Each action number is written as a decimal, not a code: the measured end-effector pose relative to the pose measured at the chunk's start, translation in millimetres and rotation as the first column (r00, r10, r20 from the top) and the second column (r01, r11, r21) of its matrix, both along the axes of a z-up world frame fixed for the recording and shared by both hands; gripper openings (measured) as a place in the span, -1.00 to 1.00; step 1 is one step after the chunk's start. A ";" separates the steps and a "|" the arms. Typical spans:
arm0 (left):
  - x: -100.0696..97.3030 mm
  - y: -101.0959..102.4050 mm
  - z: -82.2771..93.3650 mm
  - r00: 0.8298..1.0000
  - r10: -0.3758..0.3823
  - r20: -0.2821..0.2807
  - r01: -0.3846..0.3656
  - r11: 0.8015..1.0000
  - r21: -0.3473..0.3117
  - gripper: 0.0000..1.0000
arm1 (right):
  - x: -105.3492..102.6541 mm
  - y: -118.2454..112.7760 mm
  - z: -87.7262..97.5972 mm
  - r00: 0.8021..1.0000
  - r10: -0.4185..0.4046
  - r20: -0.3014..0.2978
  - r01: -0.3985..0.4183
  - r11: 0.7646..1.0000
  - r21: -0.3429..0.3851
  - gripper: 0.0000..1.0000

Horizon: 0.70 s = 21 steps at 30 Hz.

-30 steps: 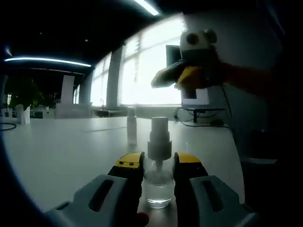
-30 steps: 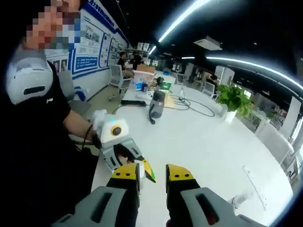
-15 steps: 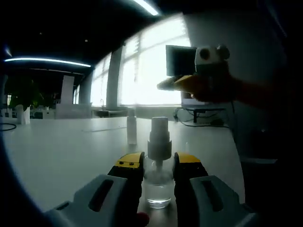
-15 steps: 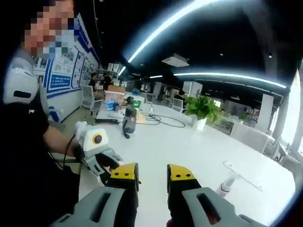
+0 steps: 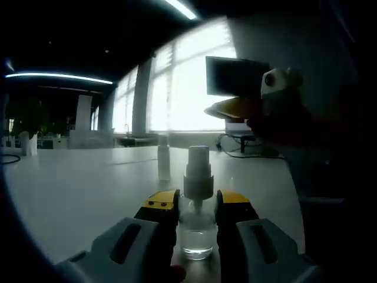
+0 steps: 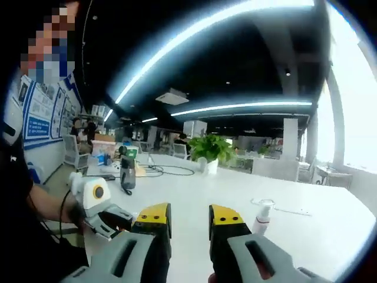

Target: Clamp pump bottle remove cover press pump head put on cover

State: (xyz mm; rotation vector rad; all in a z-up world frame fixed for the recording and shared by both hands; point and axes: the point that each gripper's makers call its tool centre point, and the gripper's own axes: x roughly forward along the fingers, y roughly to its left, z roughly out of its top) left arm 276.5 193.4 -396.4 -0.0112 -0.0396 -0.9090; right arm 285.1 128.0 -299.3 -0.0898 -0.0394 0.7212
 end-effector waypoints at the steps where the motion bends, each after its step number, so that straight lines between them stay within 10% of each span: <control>1: -0.4 -0.5 0.4 1.000 0.000 0.000 0.000 1.000 0.000 -0.68 | 1.1 -2.3 0.9 1.000 -0.015 0.007 0.015 1.000 0.007 -0.59; 8: 0.4 -0.1 -0.2 1.000 0.001 -0.005 -0.001 1.000 -0.002 -0.68 | 1.4 -27.8 -4.2 0.979 -0.201 0.027 0.198 0.977 0.084 -0.60; 21: -0.5 -0.4 0.1 1.000 0.005 -0.001 -0.005 1.000 0.001 -0.68 | -10.5 -34.2 -23.8 0.951 -0.310 0.001 0.309 0.945 0.108 -0.60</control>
